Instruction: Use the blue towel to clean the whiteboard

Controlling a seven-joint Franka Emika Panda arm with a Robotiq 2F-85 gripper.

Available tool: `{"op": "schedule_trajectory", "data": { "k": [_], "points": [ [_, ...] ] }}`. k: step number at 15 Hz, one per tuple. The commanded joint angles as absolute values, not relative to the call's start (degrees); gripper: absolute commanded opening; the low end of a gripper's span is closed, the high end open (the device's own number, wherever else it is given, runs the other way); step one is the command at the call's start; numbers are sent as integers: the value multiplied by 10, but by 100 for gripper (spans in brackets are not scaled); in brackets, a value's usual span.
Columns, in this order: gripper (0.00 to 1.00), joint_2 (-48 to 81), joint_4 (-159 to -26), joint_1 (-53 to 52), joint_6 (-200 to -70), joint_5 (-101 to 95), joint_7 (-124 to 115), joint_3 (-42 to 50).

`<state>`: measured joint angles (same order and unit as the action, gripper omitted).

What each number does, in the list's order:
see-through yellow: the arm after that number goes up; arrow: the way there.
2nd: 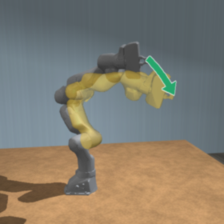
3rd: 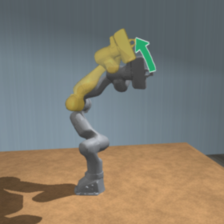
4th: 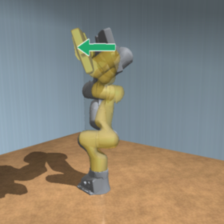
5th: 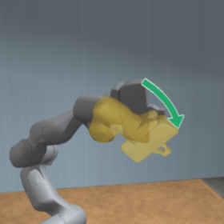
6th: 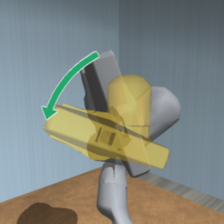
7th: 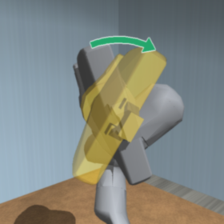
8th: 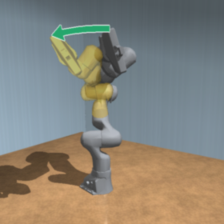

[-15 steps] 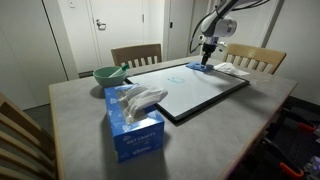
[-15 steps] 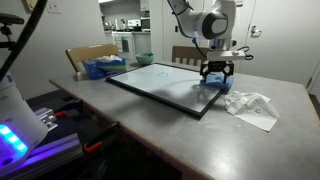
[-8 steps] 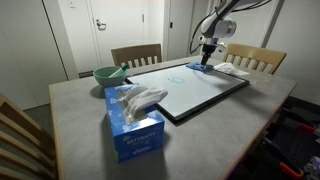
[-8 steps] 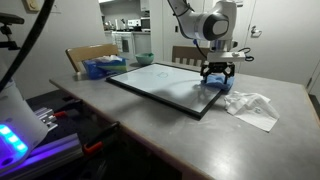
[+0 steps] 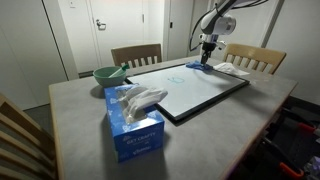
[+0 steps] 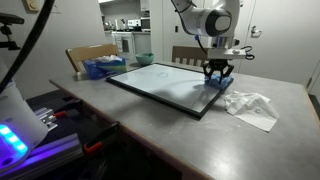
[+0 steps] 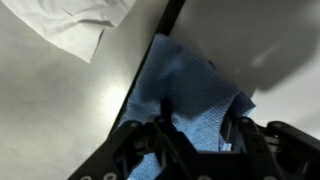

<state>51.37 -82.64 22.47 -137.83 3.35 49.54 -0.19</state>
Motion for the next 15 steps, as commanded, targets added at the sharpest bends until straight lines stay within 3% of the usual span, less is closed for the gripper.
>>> {"op": "schedule_trajectory", "data": {
  "k": [1,3,4,15],
  "points": [
    [17,540,-812,227,-1363,31,486,-4],
    [3,538,-812,222,-1363,26,469,4],
    [1,536,-813,220,-1365,26,458,7],
    [3,482,-902,210,-1394,46,326,-26]
  ]
}}
